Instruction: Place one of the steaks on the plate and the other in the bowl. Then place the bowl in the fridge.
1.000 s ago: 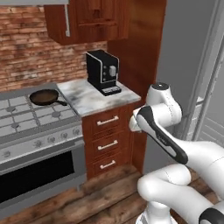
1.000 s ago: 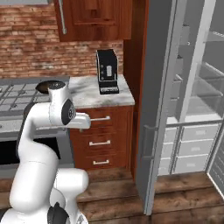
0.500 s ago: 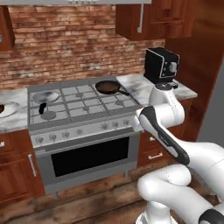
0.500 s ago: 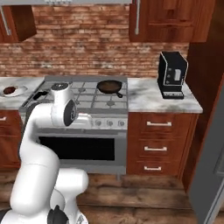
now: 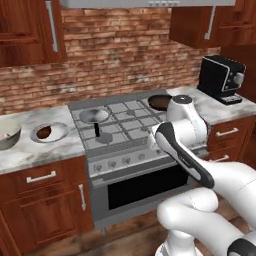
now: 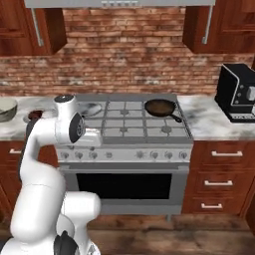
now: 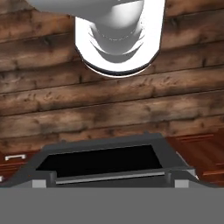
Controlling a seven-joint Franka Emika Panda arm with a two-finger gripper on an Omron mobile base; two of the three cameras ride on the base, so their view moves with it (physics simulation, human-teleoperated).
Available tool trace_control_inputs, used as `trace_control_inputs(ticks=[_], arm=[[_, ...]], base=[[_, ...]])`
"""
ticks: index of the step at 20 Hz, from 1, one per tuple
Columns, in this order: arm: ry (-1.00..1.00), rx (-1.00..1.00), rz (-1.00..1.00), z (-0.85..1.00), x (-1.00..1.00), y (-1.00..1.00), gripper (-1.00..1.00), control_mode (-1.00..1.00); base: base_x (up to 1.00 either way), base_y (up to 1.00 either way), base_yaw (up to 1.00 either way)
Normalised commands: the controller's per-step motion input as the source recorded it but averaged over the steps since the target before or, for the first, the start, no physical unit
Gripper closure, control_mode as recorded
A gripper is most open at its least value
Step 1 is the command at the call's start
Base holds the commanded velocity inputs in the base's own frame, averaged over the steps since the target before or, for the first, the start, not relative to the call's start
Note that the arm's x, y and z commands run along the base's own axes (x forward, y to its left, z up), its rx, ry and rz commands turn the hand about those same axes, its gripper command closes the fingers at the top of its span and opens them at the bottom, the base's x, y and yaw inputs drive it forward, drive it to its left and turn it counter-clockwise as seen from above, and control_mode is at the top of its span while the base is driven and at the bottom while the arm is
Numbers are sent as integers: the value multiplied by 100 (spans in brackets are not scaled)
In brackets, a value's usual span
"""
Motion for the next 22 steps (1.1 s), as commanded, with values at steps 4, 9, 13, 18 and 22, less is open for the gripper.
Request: trace_control_inputs(ticks=[4, 9, 13, 18, 22], arm=[[0, 0, 0, 0, 0, 0, -100, 100], [0, 0, 0, 0, 0, 0, -100, 100], [0, 0, 0, 0, 0, 0, -100, 100], [0, 0, 0, 0, 0, 0, -100, 100], [0, 0, 0, 0, 0, 0, -100, 100]], base=[[6, 100, -9], [35, 100, -1], [66, 100, 12], [44, 89, 16], [22, 31, 20]])
